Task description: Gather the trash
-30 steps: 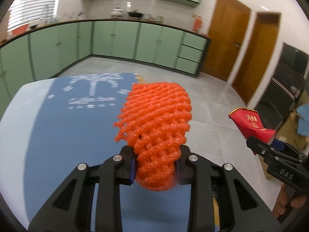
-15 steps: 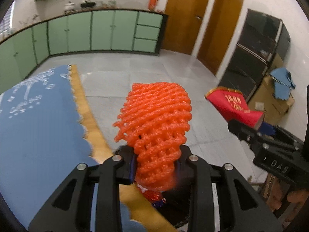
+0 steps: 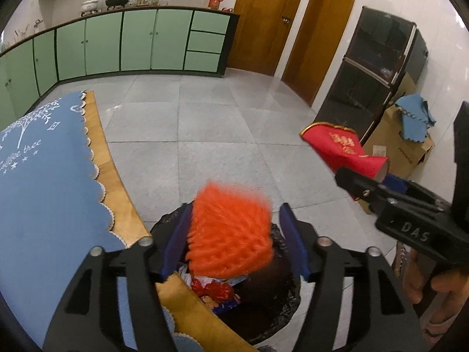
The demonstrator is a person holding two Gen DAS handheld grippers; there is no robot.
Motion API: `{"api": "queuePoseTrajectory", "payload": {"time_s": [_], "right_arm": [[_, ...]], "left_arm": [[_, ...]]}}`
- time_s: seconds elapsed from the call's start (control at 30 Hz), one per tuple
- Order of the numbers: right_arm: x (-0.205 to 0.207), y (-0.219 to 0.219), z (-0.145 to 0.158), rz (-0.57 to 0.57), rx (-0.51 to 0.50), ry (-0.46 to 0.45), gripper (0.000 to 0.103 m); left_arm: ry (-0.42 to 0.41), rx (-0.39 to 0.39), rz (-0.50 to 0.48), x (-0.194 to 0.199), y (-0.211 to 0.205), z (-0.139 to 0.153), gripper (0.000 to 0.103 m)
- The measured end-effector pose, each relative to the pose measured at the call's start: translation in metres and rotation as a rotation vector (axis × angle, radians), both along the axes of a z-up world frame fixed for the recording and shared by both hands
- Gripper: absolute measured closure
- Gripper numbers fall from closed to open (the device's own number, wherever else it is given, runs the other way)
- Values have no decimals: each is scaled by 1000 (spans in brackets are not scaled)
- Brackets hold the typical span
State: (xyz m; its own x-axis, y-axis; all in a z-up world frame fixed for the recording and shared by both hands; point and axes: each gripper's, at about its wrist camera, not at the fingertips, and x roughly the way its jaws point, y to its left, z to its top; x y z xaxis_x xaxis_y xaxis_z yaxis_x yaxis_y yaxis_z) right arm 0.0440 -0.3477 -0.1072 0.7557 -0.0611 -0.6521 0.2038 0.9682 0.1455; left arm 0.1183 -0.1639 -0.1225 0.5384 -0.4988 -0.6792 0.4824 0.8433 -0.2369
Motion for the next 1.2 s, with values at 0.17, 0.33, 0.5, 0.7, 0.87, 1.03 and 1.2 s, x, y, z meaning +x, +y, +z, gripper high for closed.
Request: {"api": "queuePoseTrajectory", "payload": {"time_s": [0.17, 0.33, 0.5, 0.7, 0.87, 1.03, 1.2], "right_arm": [[0, 0, -1, 0, -4, 3, 34], [3, 5, -9, 16, -4, 24, 34], [7, 14, -25, 56, 7, 76, 31], [8, 21, -26, 79, -4, 82, 20], [6, 16, -17, 62, 6, 62, 18], [2, 17, -4, 53, 8, 46, 9], [-6, 21, 14, 67, 26, 27, 6]], "left_arm": [[-17, -9, 10, -3, 4, 7, 40], [-45, 1, 73, -5, 25, 15, 40], [-50, 8, 136, -4, 44, 20, 40], [-56, 6, 168, -3, 52, 26, 40], [-74, 22, 174, -6, 52, 30, 39], [-86, 33, 186, -13, 56, 38, 33], [-93, 32, 206, -25, 65, 51, 23]]}}
